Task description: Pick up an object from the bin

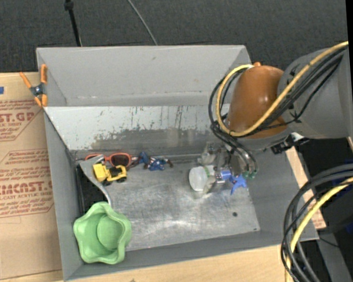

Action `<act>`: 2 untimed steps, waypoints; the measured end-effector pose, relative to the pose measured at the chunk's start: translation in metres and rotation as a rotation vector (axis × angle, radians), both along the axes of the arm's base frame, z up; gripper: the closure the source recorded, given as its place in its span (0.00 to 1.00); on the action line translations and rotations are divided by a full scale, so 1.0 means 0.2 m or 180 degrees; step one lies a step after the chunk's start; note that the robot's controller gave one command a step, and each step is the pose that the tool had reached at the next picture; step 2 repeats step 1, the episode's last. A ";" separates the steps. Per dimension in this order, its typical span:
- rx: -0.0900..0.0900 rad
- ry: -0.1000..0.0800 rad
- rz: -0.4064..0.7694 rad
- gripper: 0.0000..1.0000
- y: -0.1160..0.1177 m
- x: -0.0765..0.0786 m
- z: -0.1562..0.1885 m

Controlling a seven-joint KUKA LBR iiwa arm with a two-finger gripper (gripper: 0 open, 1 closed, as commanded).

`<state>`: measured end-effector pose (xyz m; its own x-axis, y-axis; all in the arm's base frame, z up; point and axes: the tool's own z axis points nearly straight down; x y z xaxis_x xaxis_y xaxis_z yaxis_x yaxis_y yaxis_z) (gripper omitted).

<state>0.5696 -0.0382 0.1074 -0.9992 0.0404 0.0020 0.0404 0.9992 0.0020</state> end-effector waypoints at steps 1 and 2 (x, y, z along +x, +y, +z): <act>-0.0005 -0.0017 -0.0005 1.00 0.10 0.05 0.72; -0.0005 -0.0017 -0.0005 1.00 0.10 0.05 0.72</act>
Offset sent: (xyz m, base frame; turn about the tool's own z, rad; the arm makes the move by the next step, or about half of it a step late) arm 0.0000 0.0000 0.0000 0.0000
